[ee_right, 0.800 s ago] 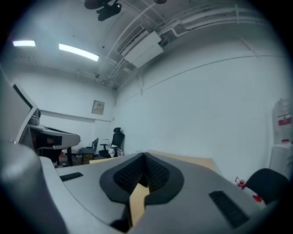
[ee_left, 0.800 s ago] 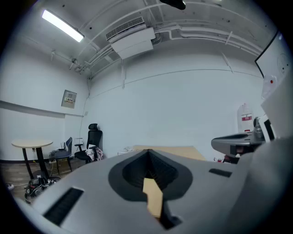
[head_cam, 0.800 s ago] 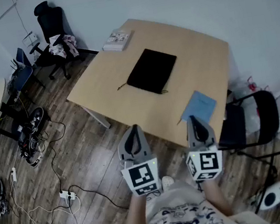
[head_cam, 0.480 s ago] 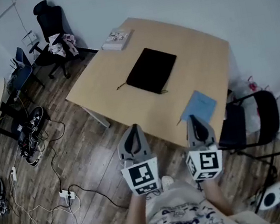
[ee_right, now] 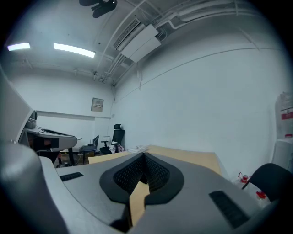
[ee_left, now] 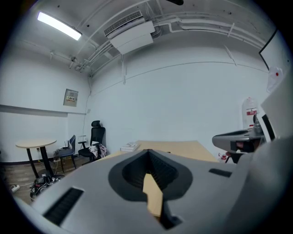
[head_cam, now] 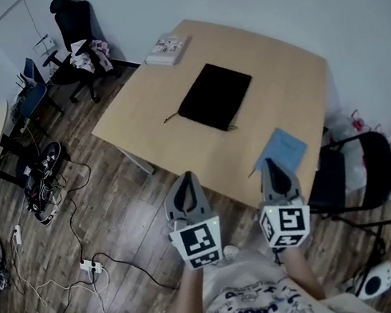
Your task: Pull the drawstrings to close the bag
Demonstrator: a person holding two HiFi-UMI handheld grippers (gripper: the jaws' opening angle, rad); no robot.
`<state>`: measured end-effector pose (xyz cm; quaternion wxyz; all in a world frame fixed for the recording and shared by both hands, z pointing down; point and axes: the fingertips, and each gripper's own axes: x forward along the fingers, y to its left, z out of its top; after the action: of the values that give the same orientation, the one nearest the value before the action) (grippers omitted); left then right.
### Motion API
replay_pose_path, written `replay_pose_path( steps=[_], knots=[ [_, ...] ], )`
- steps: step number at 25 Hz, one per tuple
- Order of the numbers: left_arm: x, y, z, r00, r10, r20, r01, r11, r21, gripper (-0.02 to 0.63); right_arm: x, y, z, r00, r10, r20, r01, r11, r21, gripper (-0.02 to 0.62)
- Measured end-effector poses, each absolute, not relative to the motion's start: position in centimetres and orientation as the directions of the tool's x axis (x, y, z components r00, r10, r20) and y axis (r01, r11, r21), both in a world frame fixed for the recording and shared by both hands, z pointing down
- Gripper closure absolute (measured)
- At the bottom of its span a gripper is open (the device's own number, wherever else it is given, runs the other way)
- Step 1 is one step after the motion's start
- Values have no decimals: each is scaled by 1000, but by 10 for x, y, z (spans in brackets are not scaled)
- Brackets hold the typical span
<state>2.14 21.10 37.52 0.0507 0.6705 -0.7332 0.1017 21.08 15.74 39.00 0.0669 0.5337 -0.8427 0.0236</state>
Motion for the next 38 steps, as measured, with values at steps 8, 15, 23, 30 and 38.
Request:
replay_pose_path(
  steps=[8,15,23,30,38],
  knots=[
    [-5,184,397,-126,-959,253,-991,109,-80,609,188,130,425,-454,-858,240,-880,474,26,594],
    [-42,116,427,-61,-950,305,-995,35,-90,609,162,78,457,-379,-871,312,-909,414,50,594],
    [-82,12,472,131,-894,429,-975,-195,-109,609,137,10,504,-209,-873,441,-965,258,53,594],
    [-120,-56,520,197,-810,552,-935,-325,-143,609,136,-29,533,-57,-843,535,-993,105,59,592],
    [-140,-84,587,241,-660,711,-872,-469,-140,609,144,-35,568,28,-770,638,-996,29,79,530]
  ],
)
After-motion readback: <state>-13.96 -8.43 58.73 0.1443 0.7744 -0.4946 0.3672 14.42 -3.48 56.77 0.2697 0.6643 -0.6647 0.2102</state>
